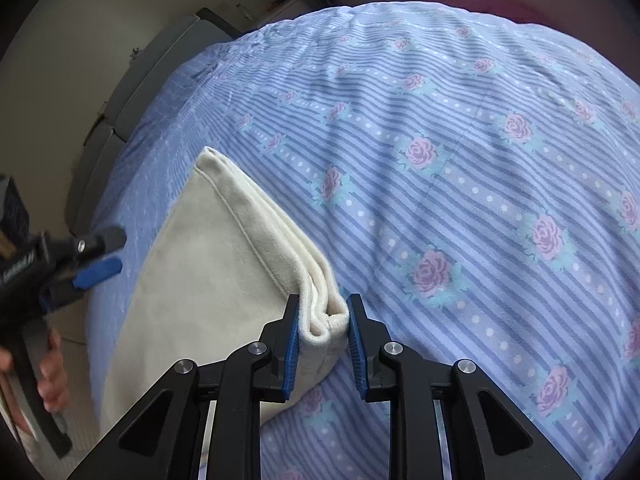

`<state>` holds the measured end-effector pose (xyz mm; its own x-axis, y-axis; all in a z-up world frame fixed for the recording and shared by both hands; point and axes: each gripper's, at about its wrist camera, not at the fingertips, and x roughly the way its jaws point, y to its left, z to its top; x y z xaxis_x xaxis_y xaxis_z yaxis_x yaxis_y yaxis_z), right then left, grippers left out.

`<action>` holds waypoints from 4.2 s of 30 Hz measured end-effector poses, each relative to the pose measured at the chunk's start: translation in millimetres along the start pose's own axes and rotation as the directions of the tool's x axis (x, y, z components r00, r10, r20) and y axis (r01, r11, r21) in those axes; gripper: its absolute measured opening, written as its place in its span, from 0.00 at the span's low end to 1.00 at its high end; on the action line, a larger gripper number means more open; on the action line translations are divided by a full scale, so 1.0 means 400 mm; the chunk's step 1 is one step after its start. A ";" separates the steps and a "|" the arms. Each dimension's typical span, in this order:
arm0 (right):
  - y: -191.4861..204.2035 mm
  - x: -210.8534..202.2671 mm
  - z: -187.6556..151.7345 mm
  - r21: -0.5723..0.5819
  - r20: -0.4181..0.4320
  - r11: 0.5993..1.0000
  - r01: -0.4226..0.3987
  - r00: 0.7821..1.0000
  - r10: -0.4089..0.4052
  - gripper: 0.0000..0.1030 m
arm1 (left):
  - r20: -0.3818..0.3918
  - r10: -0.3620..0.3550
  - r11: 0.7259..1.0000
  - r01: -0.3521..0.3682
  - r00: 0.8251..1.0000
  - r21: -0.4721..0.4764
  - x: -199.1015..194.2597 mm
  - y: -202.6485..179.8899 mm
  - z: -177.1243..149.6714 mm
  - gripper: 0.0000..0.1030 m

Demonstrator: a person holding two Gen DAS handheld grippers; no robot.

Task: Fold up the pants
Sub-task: 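Grasp the leg end with the left gripper while the right gripper holds it, then fold the leg end over toward the waistband with both grippers, release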

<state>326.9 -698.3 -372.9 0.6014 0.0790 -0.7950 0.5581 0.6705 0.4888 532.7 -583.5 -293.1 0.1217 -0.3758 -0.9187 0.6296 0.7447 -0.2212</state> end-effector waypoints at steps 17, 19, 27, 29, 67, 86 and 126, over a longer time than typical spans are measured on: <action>-0.025 0.037 0.000 0.155 -0.026 0.985 0.071 0.997 -0.068 0.23 | -0.230 -0.009 0.851 0.128 0.973 0.509 0.271 -0.078 0.208 0.52; -0.026 0.039 0.000 0.152 -0.032 0.986 0.069 0.997 -0.065 0.23 | -0.247 -0.007 0.843 0.139 0.969 0.520 0.291 -0.082 0.213 0.52; -0.003 0.066 0.002 0.127 -0.042 0.988 0.089 0.996 -0.085 0.23 | -0.280 -0.073 0.880 0.194 0.957 0.435 0.305 -0.077 0.194 0.22; 0.004 0.062 0.006 0.124 -0.048 0.988 0.091 0.995 -0.086 0.22 | -0.272 -0.068 0.875 0.189 0.960 0.446 0.286 -0.085 0.190 0.18; 0.961 -0.259 -0.454 -0.547 0.009 0.836 0.039 0.999 -0.041 0.20 | 0.092 -0.251 0.913 0.204 0.964 0.353 -0.510 0.636 -0.218 0.16; 1.107 0.070 -0.904 -0.767 -0.260 0.641 -0.027 0.927 -0.272 0.21 | -0.012 -0.049 0.982 0.050 0.999 0.182 -0.462 1.040 -0.589 0.39; 1.046 0.072 -0.788 -0.604 -0.368 0.793 -0.081 0.911 -0.188 0.60 | 0.179 -0.245 0.811 0.302 0.953 -0.501 -0.364 1.133 -0.671 0.31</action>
<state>397.8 -183.0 -304.5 0.2329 0.2173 -0.9479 0.0487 0.9709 0.2346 594.3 -43.4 -347.5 0.0992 -0.6389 -0.7629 0.1629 0.7667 -0.6210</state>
